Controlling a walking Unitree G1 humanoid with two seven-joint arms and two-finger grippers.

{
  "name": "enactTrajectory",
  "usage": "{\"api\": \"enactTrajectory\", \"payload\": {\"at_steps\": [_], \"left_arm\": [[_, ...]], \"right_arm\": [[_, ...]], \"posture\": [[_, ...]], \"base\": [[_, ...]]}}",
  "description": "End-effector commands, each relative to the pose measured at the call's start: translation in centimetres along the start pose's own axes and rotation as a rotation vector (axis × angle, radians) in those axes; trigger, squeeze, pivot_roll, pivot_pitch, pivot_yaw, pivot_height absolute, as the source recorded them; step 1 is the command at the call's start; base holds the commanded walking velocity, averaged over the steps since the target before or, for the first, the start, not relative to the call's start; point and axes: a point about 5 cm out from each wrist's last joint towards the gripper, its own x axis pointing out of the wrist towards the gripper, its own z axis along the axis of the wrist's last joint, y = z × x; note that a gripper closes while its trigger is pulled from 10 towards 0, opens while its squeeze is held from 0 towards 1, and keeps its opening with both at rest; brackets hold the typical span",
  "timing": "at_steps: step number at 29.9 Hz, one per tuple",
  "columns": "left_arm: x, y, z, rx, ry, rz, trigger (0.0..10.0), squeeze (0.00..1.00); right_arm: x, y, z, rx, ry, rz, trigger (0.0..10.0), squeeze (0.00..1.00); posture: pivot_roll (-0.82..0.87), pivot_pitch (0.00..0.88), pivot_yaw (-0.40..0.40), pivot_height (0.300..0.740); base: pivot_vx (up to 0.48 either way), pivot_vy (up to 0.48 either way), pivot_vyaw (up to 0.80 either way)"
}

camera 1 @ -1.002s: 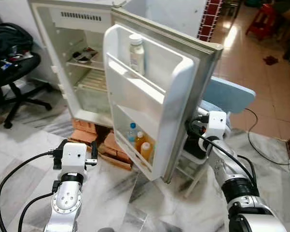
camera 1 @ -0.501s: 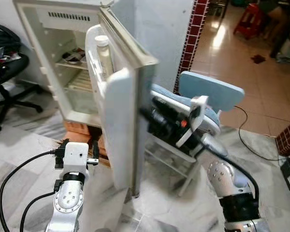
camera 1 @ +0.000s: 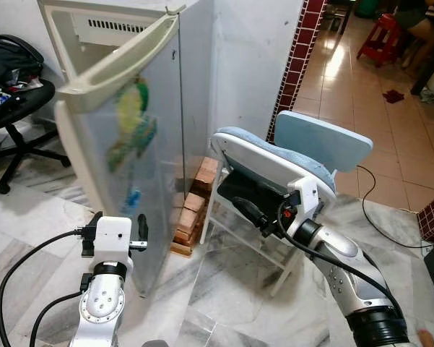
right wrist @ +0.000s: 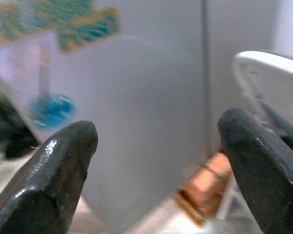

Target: Restocking fridge

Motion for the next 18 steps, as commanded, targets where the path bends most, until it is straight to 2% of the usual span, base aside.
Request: {"api": "enactTrajectory", "payload": {"at_steps": [1,2,3,7,9,10,13,16,18], "left_arm": [[-0.4,0.4,0.2,0.018,-0.007,0.026,10.0,0.00],[-0.4,0.4,0.2,0.018,-0.007,0.026,10.0,0.00],[-0.6,0.8,0.1,0.023,0.000,0.037,10.0,0.00],[-0.7,1.2,-0.1,0.029,0.008,0.060,10.0,0.00],[-0.7,1.2,0.0,0.028,0.003,0.062,10.0,0.00],[-0.8,1.1,0.1,0.025,-0.001,0.062,10.0,0.00],[-0.6,0.8,0.2,0.016,-0.014,0.058,10.0,0.00],[0.3,0.7,0.7,0.019,-0.044,0.036,10.0,0.00],[0.7,0.7,1.0,0.020,-0.057,0.034,10.0,0.00]], "right_arm": [[-0.2,-0.5,0.3,-0.054,-0.032,-0.090,10.0,0.00],[-0.2,-0.5,0.3,-0.054,-0.032,-0.090,10.0,0.00],[-0.3,-0.8,0.7,-0.075,-0.077,-0.172,10.0,0.00],[-0.7,-0.9,1.6,0.020,-0.172,-0.270,10.0,0.00],[-0.8,-1.0,1.8,0.020,-0.186,-0.303,10.0,0.00],[-1.0,-1.2,2.0,0.001,-0.203,-0.363,10.0,0.00],[-2.0,-2.2,1.6,-0.054,-0.195,-0.508,10.0,0.00],[-2.9,-3.1,0.0,0.002,-0.141,-0.607,10.0,0.00],[-3.0,-3.1,-0.2,0.013,-0.136,-0.613,10.0,0.00]], "posture": [[0.13,0.000,-0.057,0.740],[0.13,0.000,-0.057,0.740],[0.14,0.000,-0.066,0.740],[0.15,0.000,-0.076,0.740],[0.14,0.000,-0.082,0.740],[0.14,0.000,-0.085,0.740],[0.13,0.000,-0.096,0.740],[0.13,0.000,-0.106,0.740],[0.13,0.000,-0.106,0.740]], "base": [[0.000,0.352,0.00],[0.000,0.352,0.00],[0.000,0.480,0.00],[0.000,0.480,0.00],[0.000,0.480,0.00],[0.000,0.480,0.00],[0.000,0.480,0.00],[0.000,0.480,0.00],[0.000,0.480,0.00]]}}
